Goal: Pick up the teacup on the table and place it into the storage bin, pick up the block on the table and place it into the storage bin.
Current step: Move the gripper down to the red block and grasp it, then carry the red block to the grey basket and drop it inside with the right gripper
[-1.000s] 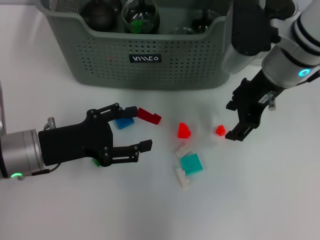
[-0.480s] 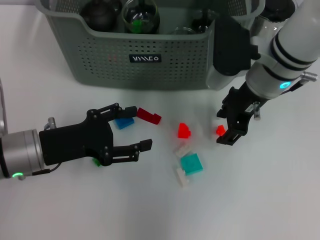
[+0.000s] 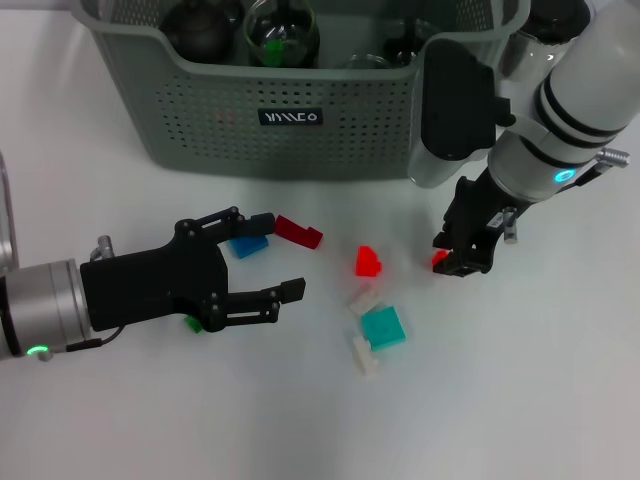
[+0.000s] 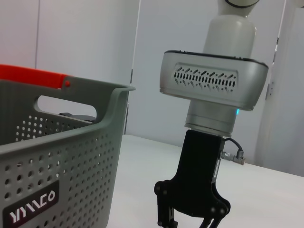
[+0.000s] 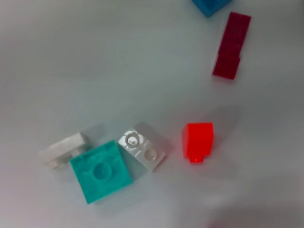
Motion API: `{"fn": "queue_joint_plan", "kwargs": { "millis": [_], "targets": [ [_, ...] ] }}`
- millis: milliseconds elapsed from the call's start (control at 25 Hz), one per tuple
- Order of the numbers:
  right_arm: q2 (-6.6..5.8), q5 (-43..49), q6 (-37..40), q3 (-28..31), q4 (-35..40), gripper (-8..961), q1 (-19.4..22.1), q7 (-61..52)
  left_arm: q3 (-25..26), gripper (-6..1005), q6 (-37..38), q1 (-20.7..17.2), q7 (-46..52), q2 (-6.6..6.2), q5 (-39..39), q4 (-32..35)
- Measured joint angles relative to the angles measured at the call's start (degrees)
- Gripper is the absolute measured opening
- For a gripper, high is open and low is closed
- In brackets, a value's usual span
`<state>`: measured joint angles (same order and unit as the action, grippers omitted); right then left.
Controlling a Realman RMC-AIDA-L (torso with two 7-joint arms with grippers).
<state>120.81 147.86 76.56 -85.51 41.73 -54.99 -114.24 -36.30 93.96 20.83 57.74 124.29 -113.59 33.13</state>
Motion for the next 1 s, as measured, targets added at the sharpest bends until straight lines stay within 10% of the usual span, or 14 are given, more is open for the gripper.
{"fn": "queue_joint_plan", "kwargs": {
  "millis": [560,1000],
  "targets": [
    [-0.36,-0.31,2.91,0.07,2.49,235,0.11,-0.3,0.09,861,0.0,-0.08,0.05,-0.12,0.04,0.02],
    [-0.6,-2.79,29.92,15.89,32.28,234,0.21,-5.21,0.09,862,0.72,-0.32,0.33,-0.17,0.04,0.44]
  ]
}}
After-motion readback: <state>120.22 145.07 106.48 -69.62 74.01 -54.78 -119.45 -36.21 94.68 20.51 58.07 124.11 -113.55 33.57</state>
